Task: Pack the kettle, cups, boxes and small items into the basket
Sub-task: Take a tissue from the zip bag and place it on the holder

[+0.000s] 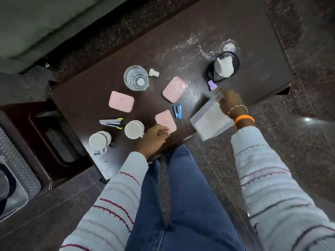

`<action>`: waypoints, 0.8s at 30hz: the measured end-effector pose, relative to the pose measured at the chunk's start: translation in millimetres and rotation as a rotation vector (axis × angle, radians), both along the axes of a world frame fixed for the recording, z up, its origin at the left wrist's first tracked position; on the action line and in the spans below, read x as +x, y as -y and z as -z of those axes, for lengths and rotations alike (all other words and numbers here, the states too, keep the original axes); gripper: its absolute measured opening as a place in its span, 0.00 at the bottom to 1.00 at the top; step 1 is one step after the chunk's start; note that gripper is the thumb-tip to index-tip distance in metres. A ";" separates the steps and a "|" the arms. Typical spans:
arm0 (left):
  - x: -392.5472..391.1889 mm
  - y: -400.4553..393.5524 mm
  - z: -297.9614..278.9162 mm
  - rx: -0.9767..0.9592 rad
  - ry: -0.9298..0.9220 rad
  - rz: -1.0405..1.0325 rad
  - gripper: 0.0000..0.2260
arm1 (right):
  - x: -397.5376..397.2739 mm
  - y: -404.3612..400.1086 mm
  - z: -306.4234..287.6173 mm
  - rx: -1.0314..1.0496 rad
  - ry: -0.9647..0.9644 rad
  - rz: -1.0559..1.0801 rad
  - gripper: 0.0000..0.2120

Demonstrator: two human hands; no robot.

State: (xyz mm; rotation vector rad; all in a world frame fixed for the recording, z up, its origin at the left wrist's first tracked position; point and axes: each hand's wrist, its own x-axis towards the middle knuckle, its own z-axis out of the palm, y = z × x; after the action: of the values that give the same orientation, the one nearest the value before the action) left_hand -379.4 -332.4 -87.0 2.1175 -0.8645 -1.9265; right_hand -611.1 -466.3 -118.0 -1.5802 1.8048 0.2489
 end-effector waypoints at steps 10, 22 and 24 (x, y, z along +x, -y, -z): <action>-25.0 33.6 9.4 -0.028 -0.010 -0.004 0.06 | 46.5 27.3 17.1 -0.442 0.133 0.140 0.10; -18.5 52.2 16.9 -0.030 0.001 -0.108 0.08 | 18.3 74.8 42.0 -0.054 0.090 0.967 0.17; -13.3 53.6 17.1 -0.012 0.003 -0.169 0.05 | 24.8 78.5 40.7 -0.101 0.070 0.921 0.16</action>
State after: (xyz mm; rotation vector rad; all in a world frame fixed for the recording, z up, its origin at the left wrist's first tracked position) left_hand -392.8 -386.1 -104.1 2.1120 -0.6714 -1.8300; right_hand -586.2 -544.8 -158.7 -0.6650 2.2976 -0.3286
